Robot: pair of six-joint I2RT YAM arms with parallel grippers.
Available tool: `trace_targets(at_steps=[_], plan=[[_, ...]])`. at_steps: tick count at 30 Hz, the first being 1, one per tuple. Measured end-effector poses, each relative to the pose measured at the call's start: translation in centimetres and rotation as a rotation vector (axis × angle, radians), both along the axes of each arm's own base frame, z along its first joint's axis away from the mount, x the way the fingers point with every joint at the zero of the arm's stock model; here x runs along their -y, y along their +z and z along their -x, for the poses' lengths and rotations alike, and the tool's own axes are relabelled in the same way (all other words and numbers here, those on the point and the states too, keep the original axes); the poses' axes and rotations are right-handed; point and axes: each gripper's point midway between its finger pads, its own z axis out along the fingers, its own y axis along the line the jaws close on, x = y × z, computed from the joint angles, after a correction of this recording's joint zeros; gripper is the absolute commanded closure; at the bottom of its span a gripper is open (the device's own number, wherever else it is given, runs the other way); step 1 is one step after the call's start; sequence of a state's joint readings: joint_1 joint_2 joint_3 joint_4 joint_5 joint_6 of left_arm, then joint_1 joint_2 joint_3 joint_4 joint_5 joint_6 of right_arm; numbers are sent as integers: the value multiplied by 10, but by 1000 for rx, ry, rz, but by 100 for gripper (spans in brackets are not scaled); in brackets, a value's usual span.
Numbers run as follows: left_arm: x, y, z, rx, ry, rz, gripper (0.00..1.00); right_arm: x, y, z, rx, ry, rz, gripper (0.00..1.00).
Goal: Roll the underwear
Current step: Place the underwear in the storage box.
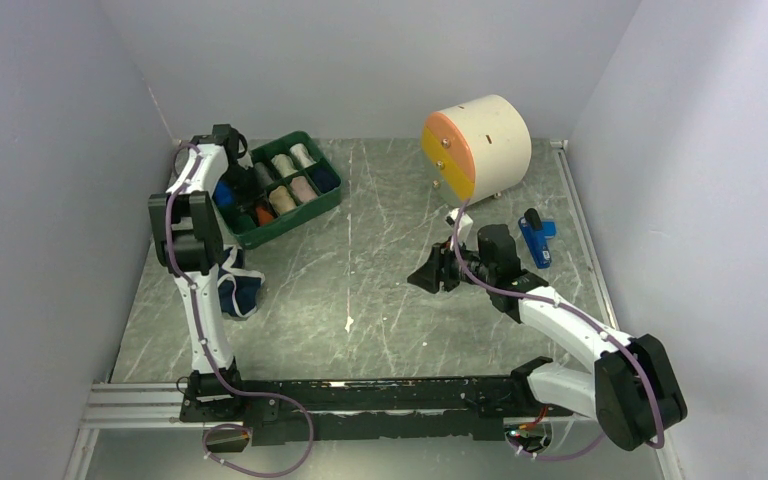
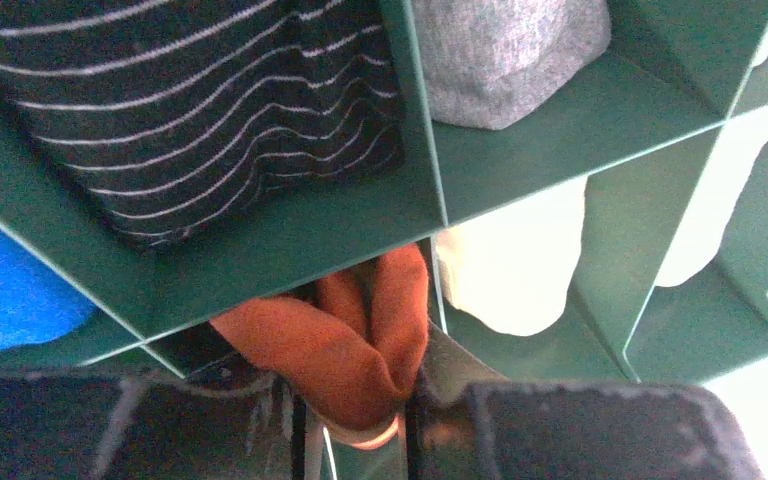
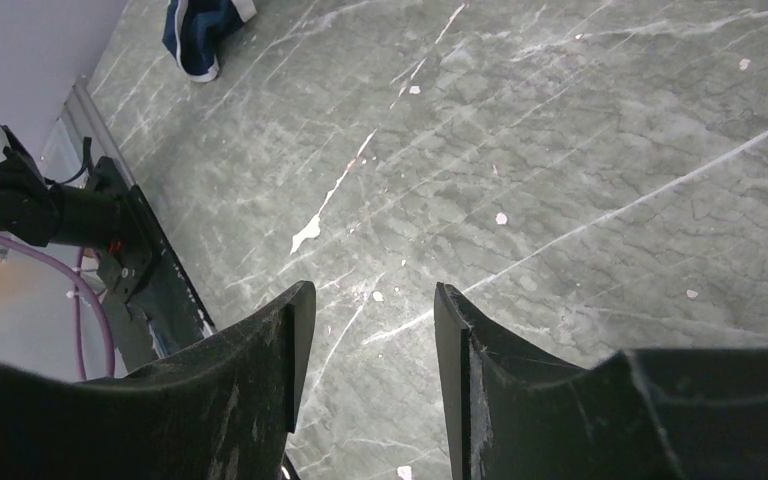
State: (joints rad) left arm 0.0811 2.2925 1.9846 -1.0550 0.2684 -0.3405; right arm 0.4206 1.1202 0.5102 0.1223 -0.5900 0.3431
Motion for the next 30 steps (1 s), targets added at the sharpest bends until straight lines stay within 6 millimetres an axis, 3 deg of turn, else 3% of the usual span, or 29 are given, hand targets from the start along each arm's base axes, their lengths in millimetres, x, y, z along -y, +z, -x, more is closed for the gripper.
trace_targets(at_steps=[6, 15, 30], plan=[[1, -1, -1, -7, 32, -1, 54, 1, 1, -1, 13, 8, 12, 49], [-2, 10, -2, -8, 66, -17, 44, 2, -1, 1, 7, 11, 21, 49], [-12, 44, -20, 94, 87, -33, 49, 3, -2, 3, -3, 12, 25, 49]])
